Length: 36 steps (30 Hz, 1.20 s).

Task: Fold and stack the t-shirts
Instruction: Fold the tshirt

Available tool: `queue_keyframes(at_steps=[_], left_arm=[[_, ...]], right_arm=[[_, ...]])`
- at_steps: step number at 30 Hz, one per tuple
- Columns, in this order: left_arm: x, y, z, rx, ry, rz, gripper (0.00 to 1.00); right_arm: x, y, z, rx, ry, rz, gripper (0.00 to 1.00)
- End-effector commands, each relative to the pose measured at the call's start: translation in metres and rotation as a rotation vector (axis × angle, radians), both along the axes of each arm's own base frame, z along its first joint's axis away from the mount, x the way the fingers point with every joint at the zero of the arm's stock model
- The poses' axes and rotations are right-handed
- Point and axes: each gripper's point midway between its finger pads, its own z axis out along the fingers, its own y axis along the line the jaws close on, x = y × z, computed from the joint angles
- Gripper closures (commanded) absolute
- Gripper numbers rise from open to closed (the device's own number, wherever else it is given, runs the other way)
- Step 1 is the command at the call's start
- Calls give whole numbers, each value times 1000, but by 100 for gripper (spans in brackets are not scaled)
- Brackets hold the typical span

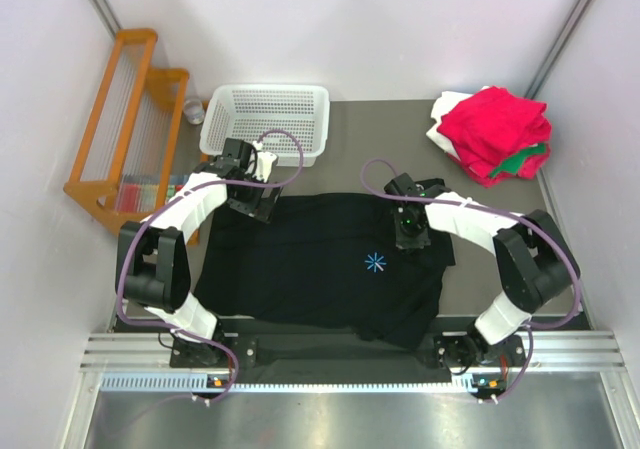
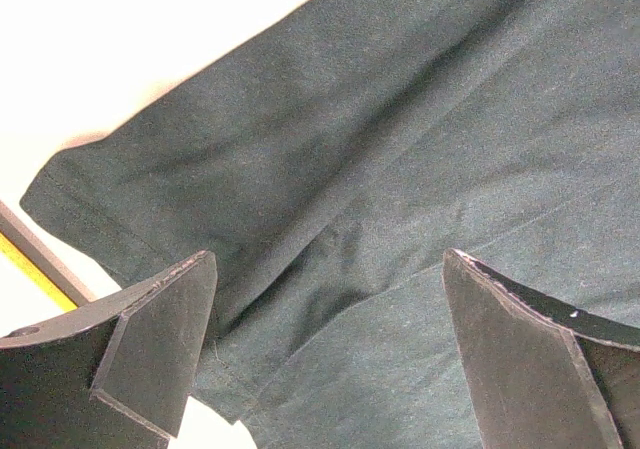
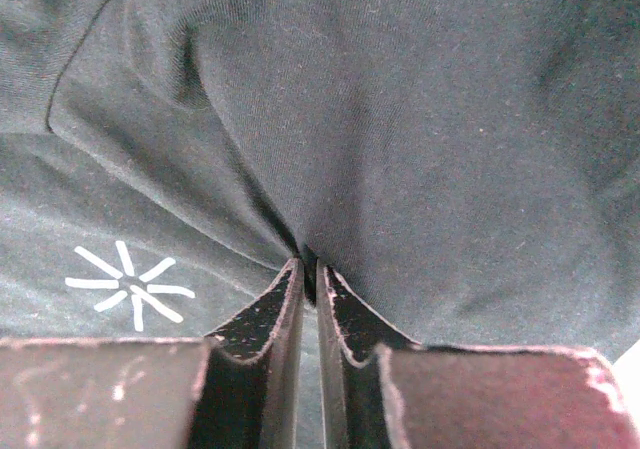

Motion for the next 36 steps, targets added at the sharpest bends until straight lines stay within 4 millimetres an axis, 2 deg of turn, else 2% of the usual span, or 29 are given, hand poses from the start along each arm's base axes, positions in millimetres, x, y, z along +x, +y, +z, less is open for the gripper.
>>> queue_keyframes(at_steps=[1,8,11,12,14,17,18,22,23,25,26,32,36], left_arm=[[6,-3,19,-16,-53,-12,1],[5,-3,17,-16,-50,-17,1],[5,-3,17,-17,-48,-17,1],[5,-3,17,-17,-48,-17,1],[5,-3,17,-17,-48,-17,1],[5,-3,18,-17,-52,-17,1],[5,-3,17,-16,-50,-17,1],[6,-2,18,-11,-55,-15,1],[6,-2,19,-11,-56,-15,1],[6,-3,19,-14,-57,-16,1],[5,-3,19,-15,-55,-17,1],[4,-2,18,-12,-54,-14,1],[5,-1,19,-10,-58,-16,1]], right_arm=[[13,5,3,-13,-30,16,87],[19,7,6,-12,-43,12,87],[22,8,10,-11,-53,10,82],[24,8,12,-7,-58,8,77],[25,8,15,-7,-65,5,77],[24,5,14,-15,-62,4,88],[25,5,15,-14,-66,4,94],[24,4,14,-14,-66,2,100],[24,4,14,-14,-64,3,98],[22,3,12,-20,-59,2,81],[21,2,12,-20,-59,2,77],[17,-2,11,-29,-59,-1,73],[14,-5,7,-37,-49,-3,75]])
